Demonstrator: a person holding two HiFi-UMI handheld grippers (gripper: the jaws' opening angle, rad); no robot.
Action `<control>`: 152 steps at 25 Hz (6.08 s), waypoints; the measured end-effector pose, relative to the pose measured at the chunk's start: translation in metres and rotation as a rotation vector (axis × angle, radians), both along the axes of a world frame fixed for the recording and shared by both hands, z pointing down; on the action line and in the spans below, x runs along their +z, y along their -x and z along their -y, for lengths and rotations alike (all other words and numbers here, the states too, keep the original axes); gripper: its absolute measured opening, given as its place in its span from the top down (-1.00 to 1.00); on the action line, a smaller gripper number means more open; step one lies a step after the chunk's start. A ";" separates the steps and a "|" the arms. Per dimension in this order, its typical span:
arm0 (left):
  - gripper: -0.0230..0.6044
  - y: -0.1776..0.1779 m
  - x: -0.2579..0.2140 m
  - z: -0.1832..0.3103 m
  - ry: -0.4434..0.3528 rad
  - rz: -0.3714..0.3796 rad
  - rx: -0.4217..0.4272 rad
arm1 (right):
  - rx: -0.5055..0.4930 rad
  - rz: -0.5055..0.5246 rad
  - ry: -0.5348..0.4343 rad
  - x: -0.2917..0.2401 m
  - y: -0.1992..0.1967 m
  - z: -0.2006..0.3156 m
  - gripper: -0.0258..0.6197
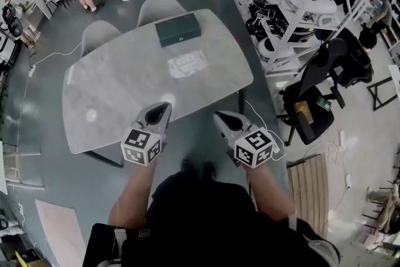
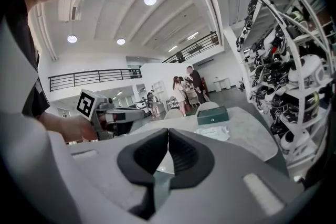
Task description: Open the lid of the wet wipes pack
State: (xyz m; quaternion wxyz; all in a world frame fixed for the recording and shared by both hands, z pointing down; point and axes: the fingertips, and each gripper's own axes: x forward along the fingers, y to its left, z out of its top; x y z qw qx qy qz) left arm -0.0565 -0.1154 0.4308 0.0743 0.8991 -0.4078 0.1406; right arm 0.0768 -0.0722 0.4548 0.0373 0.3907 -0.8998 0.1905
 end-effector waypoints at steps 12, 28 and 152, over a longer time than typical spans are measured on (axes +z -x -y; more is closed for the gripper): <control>0.89 0.017 0.021 0.103 0.011 0.000 0.052 | 0.014 -0.095 0.037 0.012 0.020 0.101 0.91; 0.76 0.034 0.081 0.208 0.083 0.105 0.164 | 0.047 -0.167 0.095 0.041 0.053 0.210 0.91; 0.49 0.024 0.133 0.347 0.102 0.335 0.174 | 0.027 -0.361 0.289 0.148 0.052 0.302 0.78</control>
